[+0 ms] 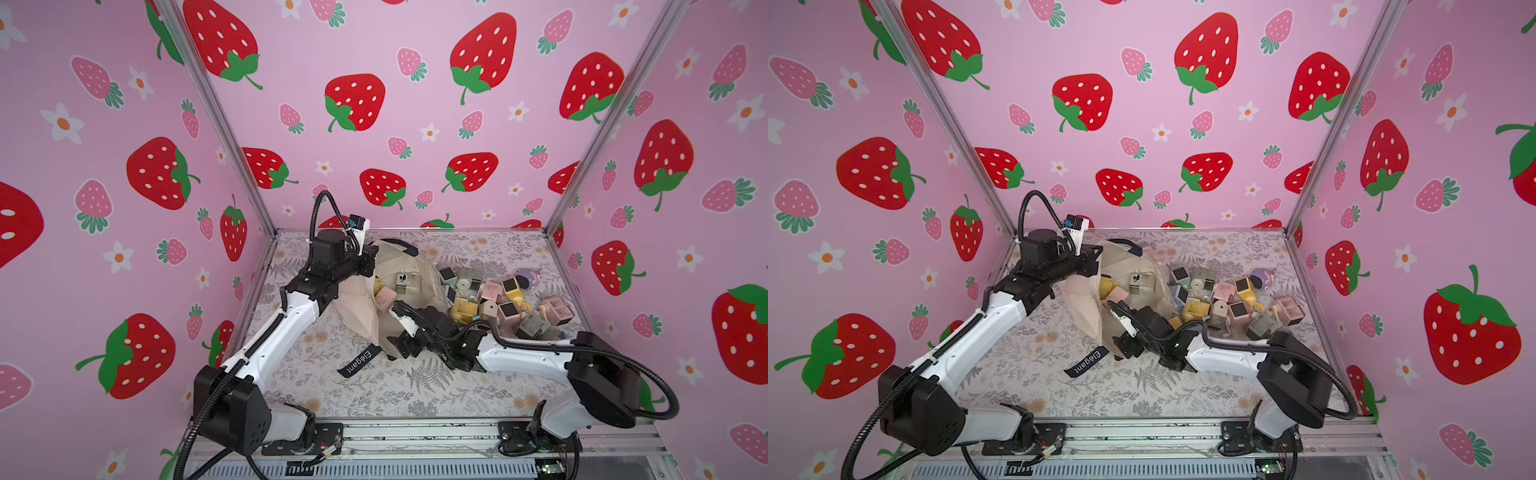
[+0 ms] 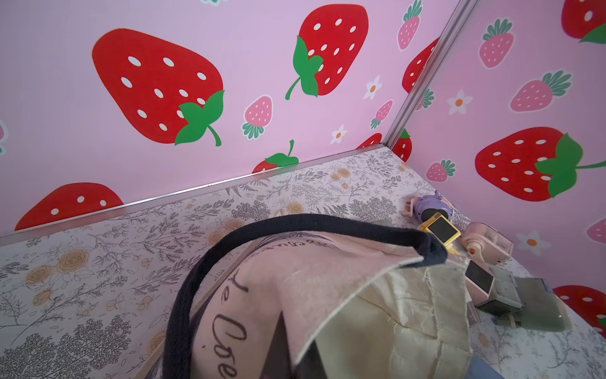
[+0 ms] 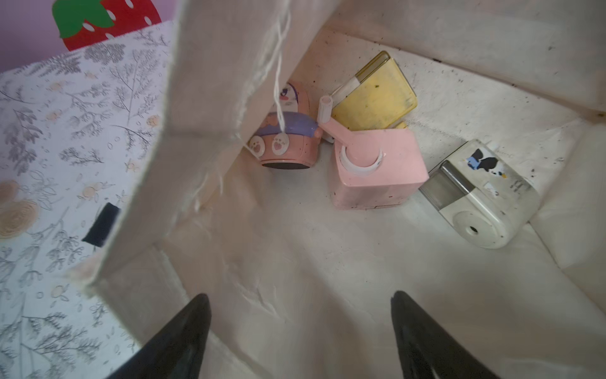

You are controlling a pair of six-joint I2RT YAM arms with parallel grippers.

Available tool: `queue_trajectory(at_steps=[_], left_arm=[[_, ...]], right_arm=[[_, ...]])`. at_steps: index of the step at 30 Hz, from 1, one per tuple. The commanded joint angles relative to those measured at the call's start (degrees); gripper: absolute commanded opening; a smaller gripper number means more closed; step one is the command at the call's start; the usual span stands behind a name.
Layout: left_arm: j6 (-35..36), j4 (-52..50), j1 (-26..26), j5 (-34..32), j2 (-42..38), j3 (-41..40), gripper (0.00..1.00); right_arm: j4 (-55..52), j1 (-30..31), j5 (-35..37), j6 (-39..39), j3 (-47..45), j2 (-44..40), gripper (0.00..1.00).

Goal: Take out the pencil sharpeners from the tote bags
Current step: Pick up the pencil sharpener from the canvas bag.

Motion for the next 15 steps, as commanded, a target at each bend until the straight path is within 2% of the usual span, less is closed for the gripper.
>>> queue_trajectory(at_steps=[1,8,15], left_arm=[[1.13,1.8,-0.31,0.09,-0.75,2.89,0.0],[1.13,1.79,-0.31,0.0,-1.09,2.74,0.0],[0.98,1.74,-0.3,0.28,-0.7,2.98,0.0]], right_arm=[[2.62,-1.53,-0.25,-0.8,3.63,2.1,0.87],[1.08,-4.91,2.33,4.55,11.15,12.28,0.89],[3.0,-6.81,4.81,12.51,16.96,20.8,0.97]])
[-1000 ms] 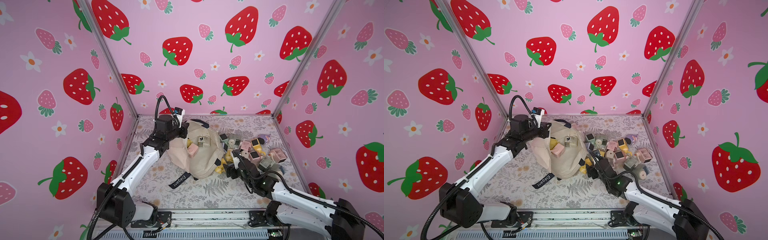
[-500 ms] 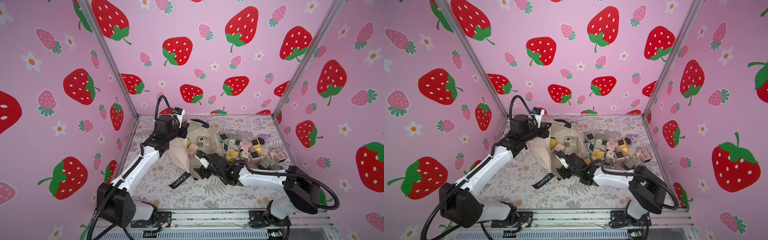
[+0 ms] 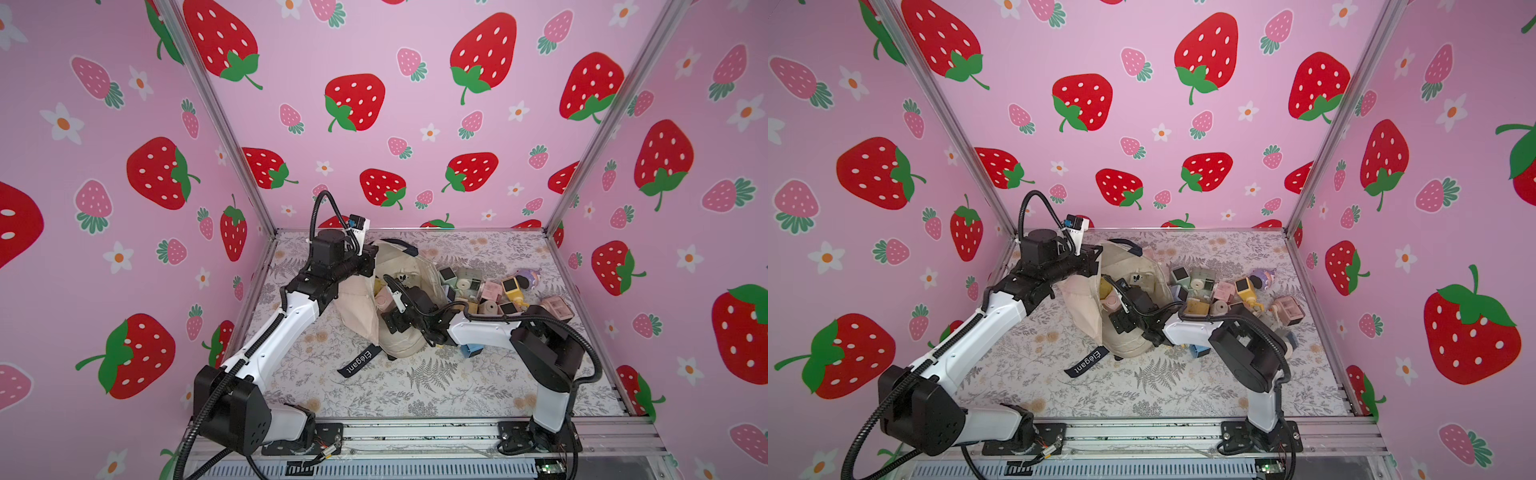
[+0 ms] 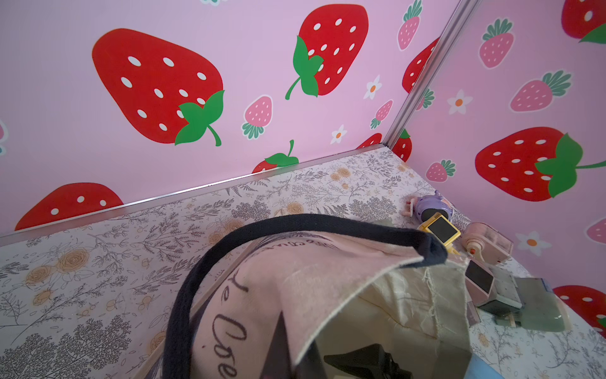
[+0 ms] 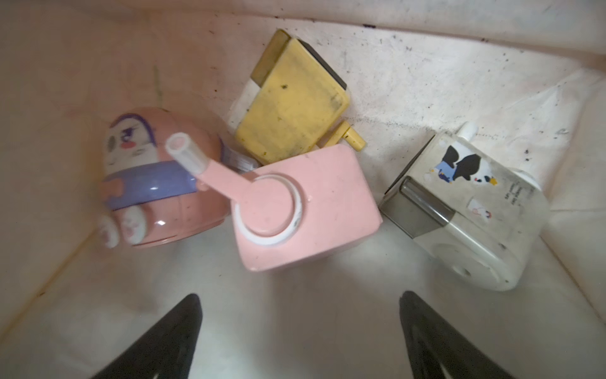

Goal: Take out the pencil sharpeners from the tote bags
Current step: Pick up the pencil sharpener from the canvas bag.

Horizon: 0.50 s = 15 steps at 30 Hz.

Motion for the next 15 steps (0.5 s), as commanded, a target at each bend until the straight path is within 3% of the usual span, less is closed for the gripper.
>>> queue_trajectory(at_steps=[1,5,11,15], left_arm=[[0.98,1.81,-0.3,0.27,-0.7,3.0,0.0],[1.07,1.88,-0.34,0.19,-0.74,2.99,0.0],[0.92,2.06,-0.34,0.34,-0.67,2.9,0.0],[0.89,1.99,-0.39,0.52,-0.31,3.15,0.0]], right_arm=[[1.79,-0.39,2.54,4.74,3.69,3.63,0.98],[1.57,-0.78,2.88,6.47,9.3,9.64,0.99],[1.58,-1.86,13.62,10.71,13.36,15.0,0.99],[1.23,-2.74,14.3,10.95,16.18,17.64,0.99]])
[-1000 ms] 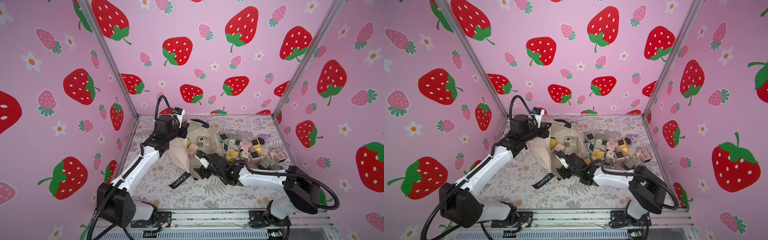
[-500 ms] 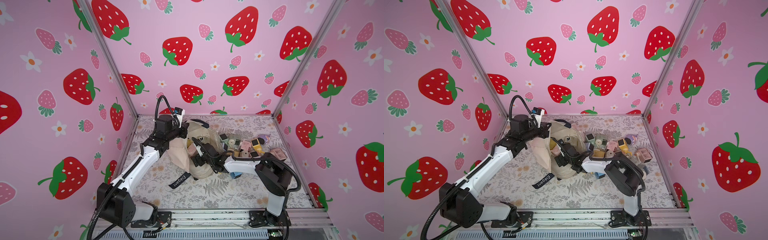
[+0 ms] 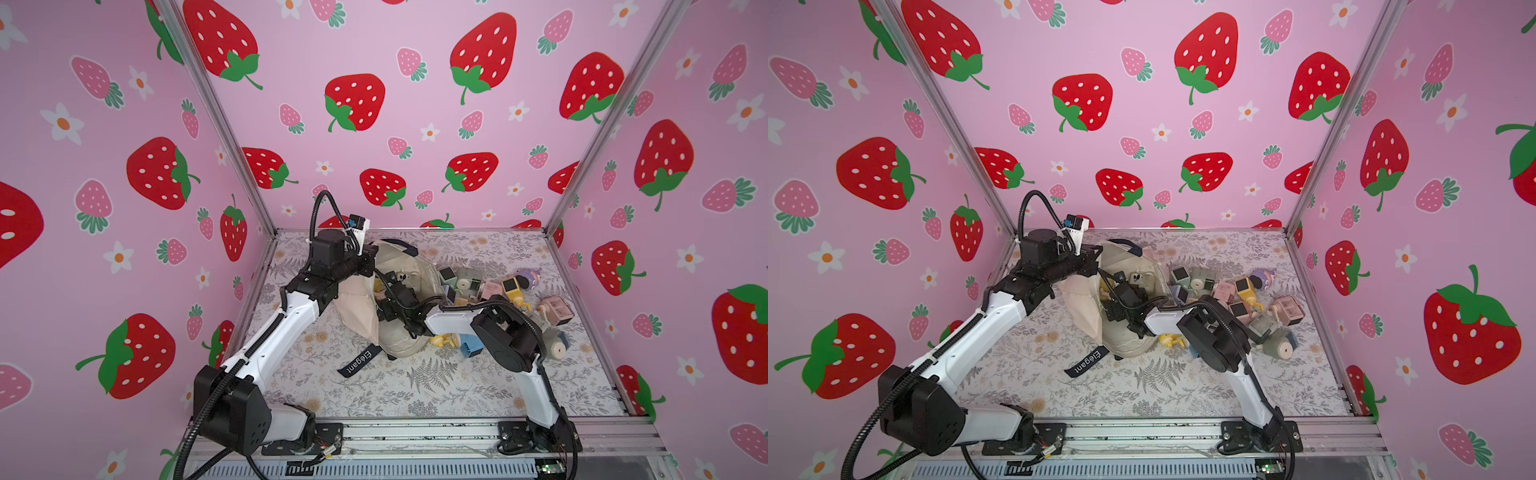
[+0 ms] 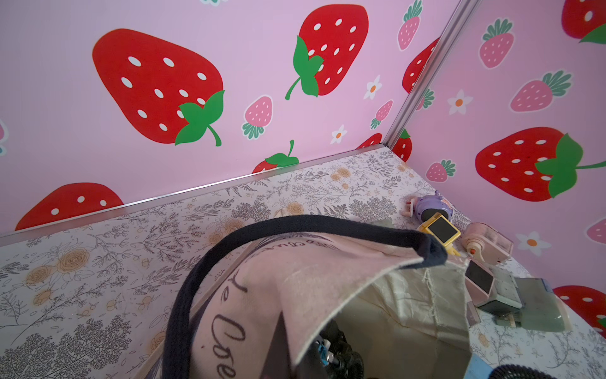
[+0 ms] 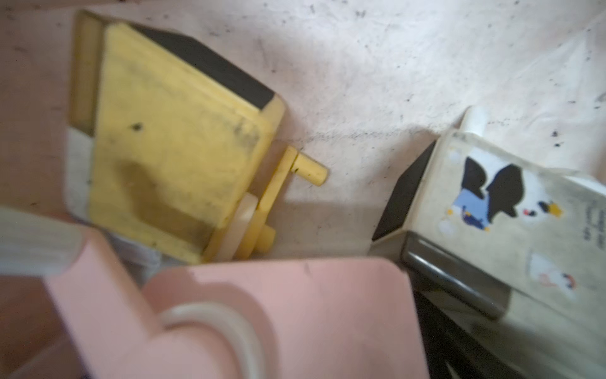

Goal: Take out the pencil sharpeners from the tote bags
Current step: Pick up the pencil sharpener from the canvas bag.

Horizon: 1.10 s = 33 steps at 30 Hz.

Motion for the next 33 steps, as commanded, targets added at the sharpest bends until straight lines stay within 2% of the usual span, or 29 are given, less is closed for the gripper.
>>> queue_trajectory(at_steps=[1,7,10,14,18,23,29,33], left_arm=[[0.91,2.05,-0.34,0.57,-0.18,3.15,0.0],[0.94,1.88,-0.38,0.61,0.23,3.51,0.0],[0.89,1.88,-0.37,0.62,0.02,3.44,0.0],[0.76,2.01,-0.35,0.61,-0.21,3.2,0.0],[0.83,1.97,-0.47,0.84,-0.21,3.26,0.0],[0.89,1.67,-0.46,0.62,-0.21,3.33,0.0],[0.89,1.7,-0.53,0.57,-0.04,3.47,0.0],[1.02,1.62,-0.57,0.62,-0.01,3.58,0.0]], right_arm=[[0.19,-1.35,4.55,2.08,2.96,2.34,1.0],[-0.77,-1.8,3.2,-0.89,2.78,1.35,0.95],[0.11,-1.8,2.63,-3.22,-0.01,-1.51,0.89],[0.33,-1.84,2.34,-5.19,-3.61,-4.74,0.74],[0.43,-1.89,0.58,-5.94,-4.86,-5.64,0.71],[1.4,-1.87,-2.79,-5.69,-3.93,-4.1,0.7],[-0.98,-1.84,-4.44,-5.57,0.88,-0.29,0.85],[-1.42,-1.89,-5.04,-5.71,2.34,0.9,0.85]])
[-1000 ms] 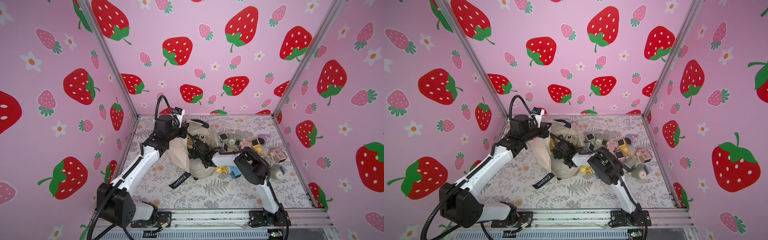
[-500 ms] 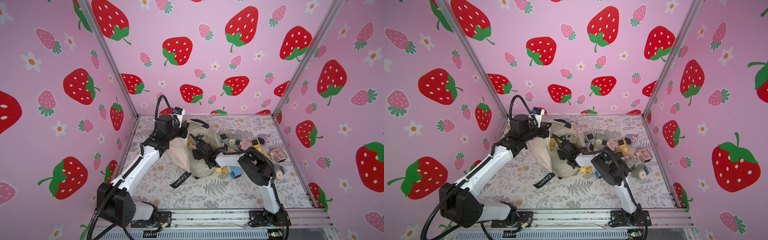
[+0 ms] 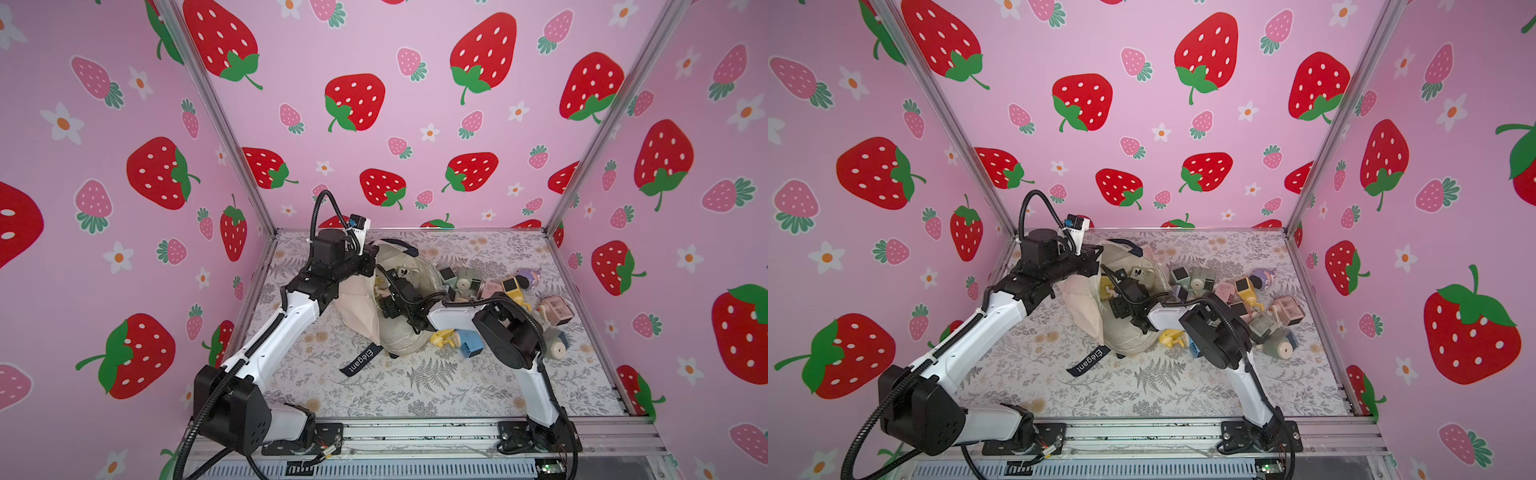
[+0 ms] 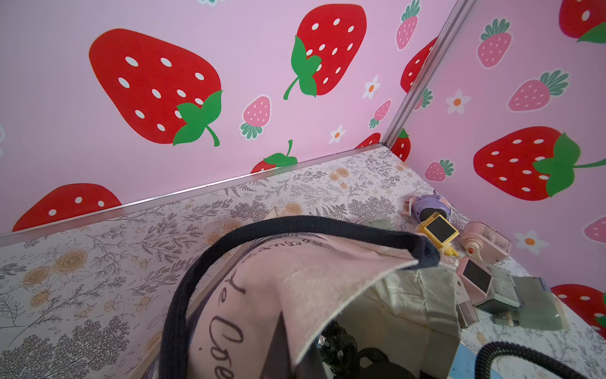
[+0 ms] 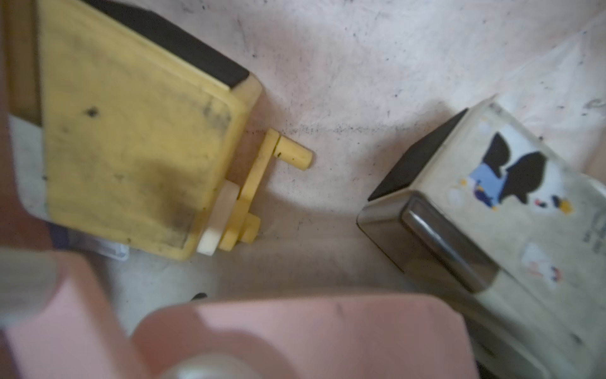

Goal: Take out the pencil sharpeners from the tote bags
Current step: Pick up the pencil sharpener from the canvas bag.

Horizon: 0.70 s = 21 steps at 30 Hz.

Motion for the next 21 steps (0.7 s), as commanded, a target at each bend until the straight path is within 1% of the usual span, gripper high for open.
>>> queue_trajectory(at_steps=[1,8,13,21], left_arm=[[0.98,1.79,-0.29,0.59,-0.02,3.36,0.0],[0.96,1.76,-0.37,0.7,-0.05,3.42,0.0],[0.89,1.77,-0.49,0.8,0.06,3.42,0.0],[0.93,1.79,-0.68,0.72,0.11,3.53,0.0]], right_arm=[[-0.13,-0.14,-1.1,0.0,1.8,0.88,0.82],[1.75,-0.1,-2.59,0.39,-0.09,-0.17,0.69],[2.33,-0.09,-3.1,0.7,-0.92,-0.27,0.68],[3.44,-0.08,-2.7,0.44,-2.71,-1.33,0.68]])
